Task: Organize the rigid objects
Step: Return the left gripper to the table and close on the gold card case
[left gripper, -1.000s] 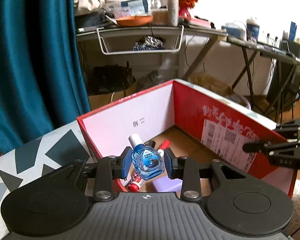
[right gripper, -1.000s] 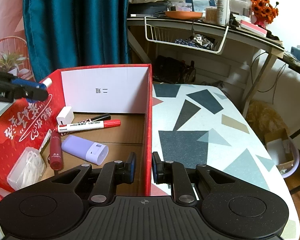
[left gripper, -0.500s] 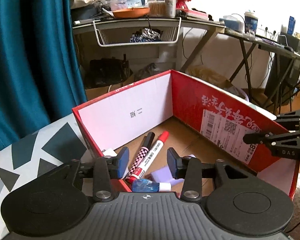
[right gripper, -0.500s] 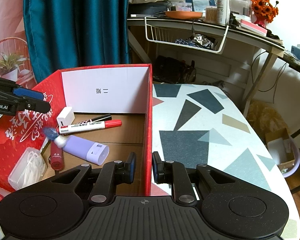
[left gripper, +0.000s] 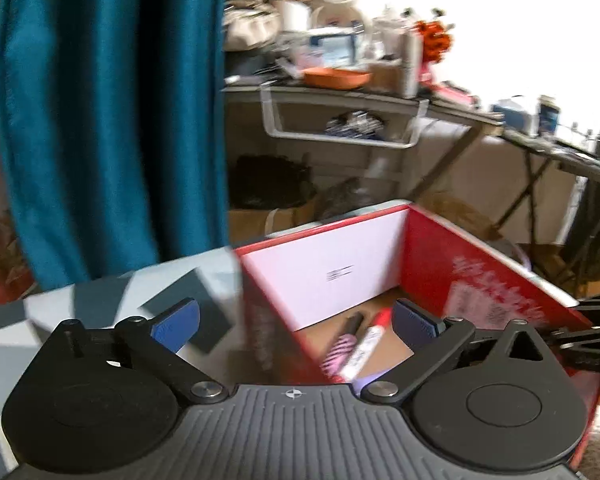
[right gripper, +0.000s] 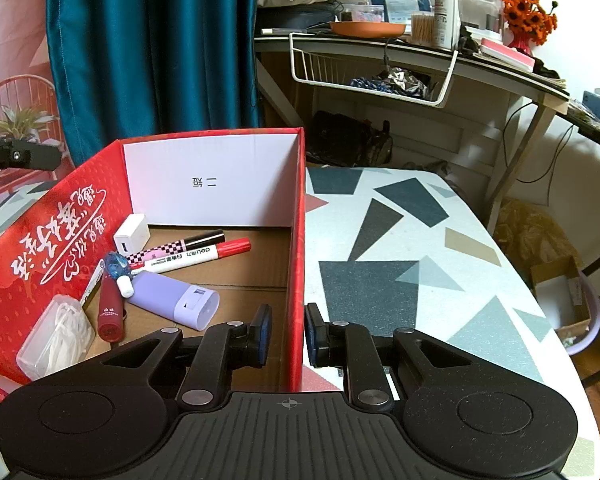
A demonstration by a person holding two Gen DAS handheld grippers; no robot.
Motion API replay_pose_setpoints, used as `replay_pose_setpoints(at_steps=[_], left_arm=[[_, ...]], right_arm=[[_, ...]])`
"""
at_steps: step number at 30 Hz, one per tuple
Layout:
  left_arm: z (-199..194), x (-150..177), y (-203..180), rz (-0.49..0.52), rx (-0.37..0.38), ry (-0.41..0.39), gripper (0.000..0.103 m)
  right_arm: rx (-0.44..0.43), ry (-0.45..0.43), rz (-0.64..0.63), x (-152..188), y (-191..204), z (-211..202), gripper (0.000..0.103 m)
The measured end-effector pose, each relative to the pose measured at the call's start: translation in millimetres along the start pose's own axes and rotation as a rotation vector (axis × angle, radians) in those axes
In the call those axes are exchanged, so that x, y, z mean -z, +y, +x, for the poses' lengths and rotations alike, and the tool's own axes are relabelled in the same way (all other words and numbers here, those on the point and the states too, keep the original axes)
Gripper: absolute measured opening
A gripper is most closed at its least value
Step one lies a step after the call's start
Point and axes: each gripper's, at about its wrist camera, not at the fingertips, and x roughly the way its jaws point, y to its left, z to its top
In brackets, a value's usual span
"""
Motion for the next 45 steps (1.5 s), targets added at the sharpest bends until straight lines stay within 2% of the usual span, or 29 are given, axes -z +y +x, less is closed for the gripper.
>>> replay_pose_setpoints(at_steps=[9,17,22,26,28,32,34,36,41,43,45], left_arm=[[-5,26,64,-0.159,-0.191,0.032,0.103],[15,54,98,-0.306,-0.286,0.118,0.103],[32,69,96,-0.266,-0.334,0.133,0.102],[40,79,93,-0.281,-0.357,0.148,0.096],[44,81,90,-0.267,-0.395,0.152,0.096],[49,83,83,-0.233,-0.434,0.134,0.093],[51,85,78,-0.202,-0.447,0.134,0.090],[53,87,73,-0.172,-0.458,0.145,0.082],[51,90,72,-0.168,-0.441,0.135,0.077],[49,91,73,-0.174,-0.418,0.128,0.071],[48,92,73,-0.176,-0.404,0.119,0.059]], right_arm=[[0.001,-0.001,0.001,0,0,0,0.018],[0.001,0.000,0.002,0,0,0,0.018],[0.000,0.000,-0.003,0,0,1,0.018],[-0.001,0.000,-0.006,0,0,1,0.018],[0.000,-0.002,-0.005,0,0,1,0.018],[-0.001,-0.003,-0.004,0,0,0,0.018],[0.000,-0.002,-0.007,0,0,0,0.018],[-0.002,-0.001,-0.011,0,0,0,0.019],[-0.004,-0.005,-0.010,0,0,-1,0.019],[-0.002,-0.007,-0.010,0,0,0,0.019],[-0.002,-0.008,-0.011,0,0,0,0.019]])
